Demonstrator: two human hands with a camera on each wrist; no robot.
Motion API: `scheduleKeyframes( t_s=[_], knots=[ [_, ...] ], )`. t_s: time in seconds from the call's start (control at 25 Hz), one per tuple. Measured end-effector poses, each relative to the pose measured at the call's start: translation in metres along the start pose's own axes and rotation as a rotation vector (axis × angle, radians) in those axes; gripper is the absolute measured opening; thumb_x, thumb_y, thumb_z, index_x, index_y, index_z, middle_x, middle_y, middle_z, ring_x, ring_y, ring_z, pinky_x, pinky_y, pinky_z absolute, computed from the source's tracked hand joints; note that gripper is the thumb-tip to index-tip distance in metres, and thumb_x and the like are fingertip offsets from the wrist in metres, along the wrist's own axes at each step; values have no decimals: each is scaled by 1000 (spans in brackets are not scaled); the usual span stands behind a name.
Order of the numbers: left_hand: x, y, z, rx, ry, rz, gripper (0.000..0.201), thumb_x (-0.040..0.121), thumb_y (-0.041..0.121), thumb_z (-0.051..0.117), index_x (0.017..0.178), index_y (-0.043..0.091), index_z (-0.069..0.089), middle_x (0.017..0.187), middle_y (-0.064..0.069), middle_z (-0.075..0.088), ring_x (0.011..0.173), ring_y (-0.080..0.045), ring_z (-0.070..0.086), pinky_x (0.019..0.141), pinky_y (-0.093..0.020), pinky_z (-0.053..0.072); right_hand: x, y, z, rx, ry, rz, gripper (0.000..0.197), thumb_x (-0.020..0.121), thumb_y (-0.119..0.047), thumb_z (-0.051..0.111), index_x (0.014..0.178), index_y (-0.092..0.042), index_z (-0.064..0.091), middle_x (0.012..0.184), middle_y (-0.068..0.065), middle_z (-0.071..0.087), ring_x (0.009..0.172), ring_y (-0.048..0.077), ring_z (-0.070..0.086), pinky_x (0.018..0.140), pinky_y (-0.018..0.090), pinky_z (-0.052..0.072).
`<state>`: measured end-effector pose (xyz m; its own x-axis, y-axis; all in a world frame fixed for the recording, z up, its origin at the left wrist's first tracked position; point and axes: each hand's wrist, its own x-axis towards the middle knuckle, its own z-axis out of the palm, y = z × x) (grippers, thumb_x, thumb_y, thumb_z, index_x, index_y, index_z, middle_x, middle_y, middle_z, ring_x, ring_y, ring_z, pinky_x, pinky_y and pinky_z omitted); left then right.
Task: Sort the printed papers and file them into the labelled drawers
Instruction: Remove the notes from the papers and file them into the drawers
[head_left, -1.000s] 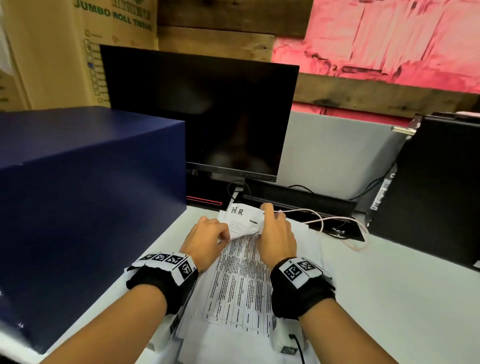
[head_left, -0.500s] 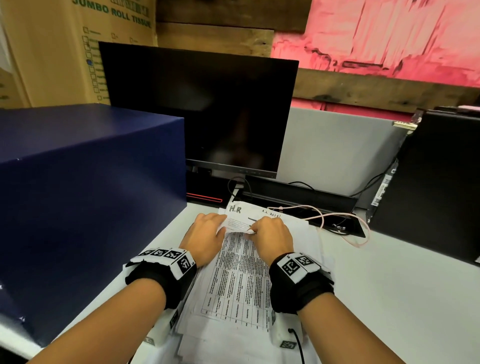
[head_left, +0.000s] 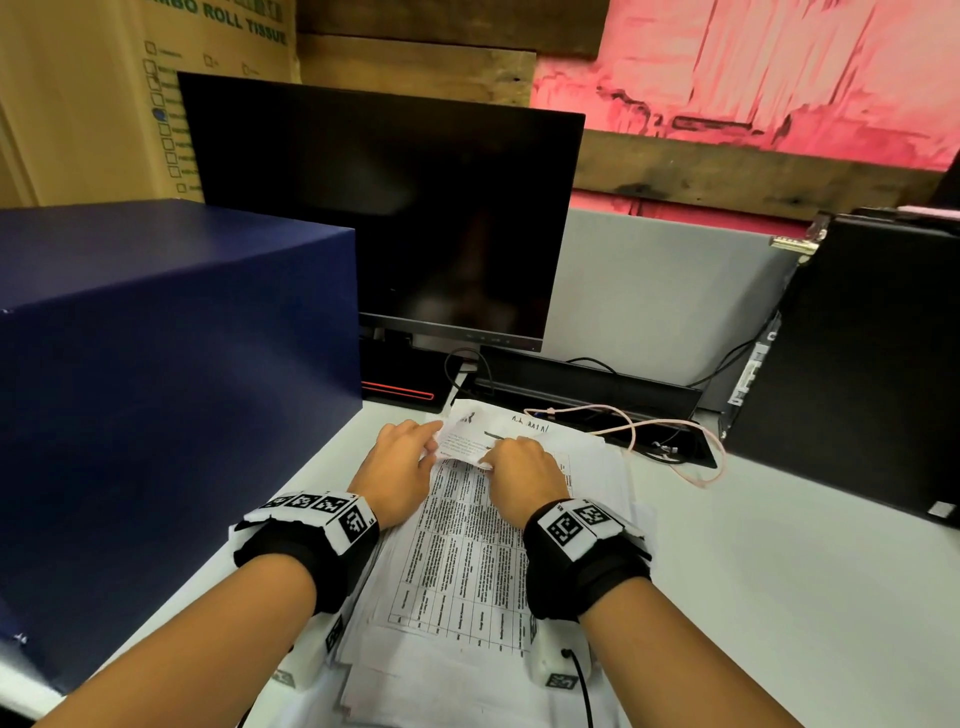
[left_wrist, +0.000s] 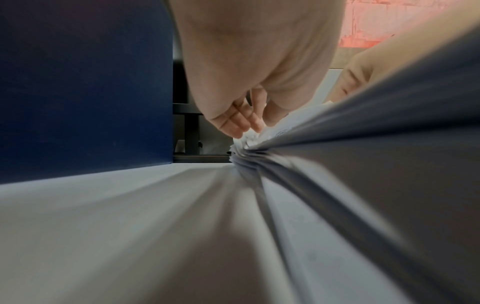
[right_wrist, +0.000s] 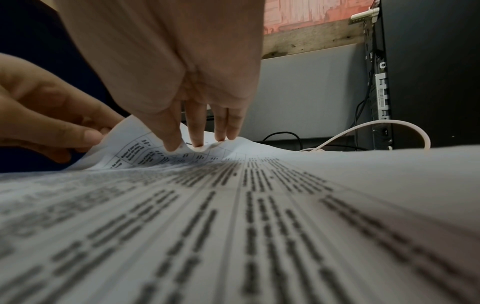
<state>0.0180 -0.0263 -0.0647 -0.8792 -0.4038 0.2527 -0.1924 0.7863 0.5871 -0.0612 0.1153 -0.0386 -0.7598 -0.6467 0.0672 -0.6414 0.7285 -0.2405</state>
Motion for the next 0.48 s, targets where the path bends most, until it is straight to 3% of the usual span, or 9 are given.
scheduleKeyframes(
  t_s=[0.12, 0.24, 0.4, 0.48],
  knots=[
    [-1, 0, 0, 7, -11, -3, 40, 99, 9, 38, 136, 21, 47, 101, 6, 40, 103, -9, 30, 95, -23, 35, 1, -1, 2, 1, -6, 6, 26, 93, -8, 50, 113, -12, 66, 114, 13, 58, 102, 31, 59, 86, 36, 50],
    [-2, 1, 0, -19, -4, 11, 32, 98, 9, 41, 119, 27, 57, 107, 8, 43, 104, -5, 29, 93, -19, 32, 2, 0, 2, -6, -1, 7, 23, 92, -9, 51, 109, -12, 66, 113, 13, 58, 102, 32, 58, 85, 36, 50],
    [-3, 3, -1, -72, -40, -6, 25, 97, 9, 43, 102, 31, 56, 110, 1, 51, 85, -4, 49, 77, -15, 37, 5, 1, 5, 4, 32, 2, 23, 89, -8, 52, 105, -13, 69, 109, 12, 60, 98, 31, 59, 81, 36, 52],
    [-3, 4, -1, -96, -20, 0, 25, 94, 6, 46, 98, 29, 56, 106, 0, 57, 86, -6, 53, 69, -11, 37, 5, 0, 4, 27, 85, 3, 22, 90, -8, 53, 103, -15, 70, 108, 10, 61, 95, 29, 61, 79, 35, 53]
  ],
)
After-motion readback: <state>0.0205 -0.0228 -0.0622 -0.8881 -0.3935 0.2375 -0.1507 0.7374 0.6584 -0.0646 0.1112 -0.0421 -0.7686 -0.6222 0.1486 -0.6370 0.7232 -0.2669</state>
